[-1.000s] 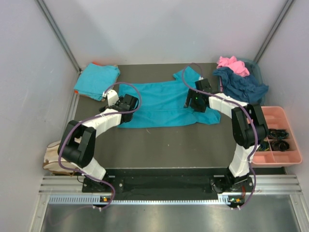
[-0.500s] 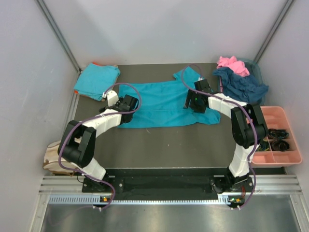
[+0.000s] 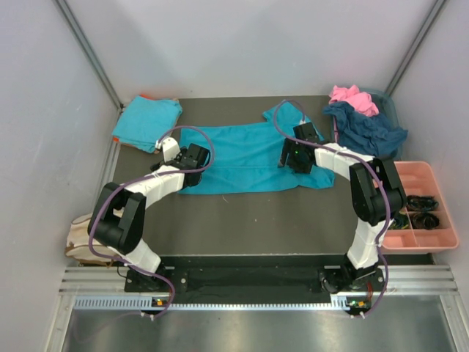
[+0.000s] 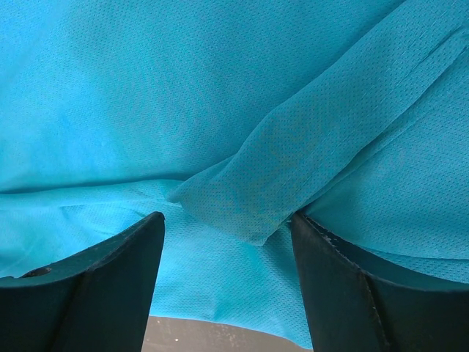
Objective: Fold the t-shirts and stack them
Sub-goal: Fold the tshirt
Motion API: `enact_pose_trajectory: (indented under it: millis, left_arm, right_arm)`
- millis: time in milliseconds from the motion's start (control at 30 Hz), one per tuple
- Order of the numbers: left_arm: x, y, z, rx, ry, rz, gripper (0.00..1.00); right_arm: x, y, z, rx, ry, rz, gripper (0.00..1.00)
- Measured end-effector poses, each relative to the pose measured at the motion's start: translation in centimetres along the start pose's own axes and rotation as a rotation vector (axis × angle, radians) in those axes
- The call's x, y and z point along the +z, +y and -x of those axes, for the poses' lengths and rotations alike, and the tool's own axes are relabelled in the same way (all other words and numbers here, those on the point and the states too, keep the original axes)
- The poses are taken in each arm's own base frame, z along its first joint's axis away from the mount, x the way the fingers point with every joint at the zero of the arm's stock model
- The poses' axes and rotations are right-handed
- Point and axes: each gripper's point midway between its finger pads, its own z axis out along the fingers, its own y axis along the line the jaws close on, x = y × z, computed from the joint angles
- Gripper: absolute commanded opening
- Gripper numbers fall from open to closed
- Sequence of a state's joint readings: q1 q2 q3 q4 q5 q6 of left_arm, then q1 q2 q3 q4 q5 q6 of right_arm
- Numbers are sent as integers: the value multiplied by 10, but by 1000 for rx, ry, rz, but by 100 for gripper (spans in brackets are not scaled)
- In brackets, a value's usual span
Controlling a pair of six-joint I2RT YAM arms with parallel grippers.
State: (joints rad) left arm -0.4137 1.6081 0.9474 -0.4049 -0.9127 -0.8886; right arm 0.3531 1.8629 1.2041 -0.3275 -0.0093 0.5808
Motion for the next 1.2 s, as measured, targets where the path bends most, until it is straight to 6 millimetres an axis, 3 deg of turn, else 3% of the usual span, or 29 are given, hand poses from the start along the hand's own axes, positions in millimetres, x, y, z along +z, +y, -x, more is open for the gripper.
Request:
enact_pose_trajectory:
  millis: [333, 500, 667, 833, 967, 1200]
  left_arm:
    - [0, 2, -1, 6, 3, 5, 97]
    - [0, 4, -2, 14, 7, 12, 97]
    - [-1, 9, -5, 26, 13, 19, 97]
    - [-4, 13, -4, 23, 13, 21, 97]
    - [-4, 14, -4, 24, 14, 21, 97]
    - [-4, 14, -4, 25, 15, 21, 97]
  right_arm:
    - [1, 3, 4, 0, -13, 11, 70]
    - [7, 16, 14, 5, -45, 69, 70]
    - [14, 47, 31, 8, -102, 216, 70]
    - [3, 83, 58, -4, -197, 375, 70]
    - [-4, 97, 69, -18, -227, 434, 71]
    - [-2, 88, 68, -35, -233, 387, 71]
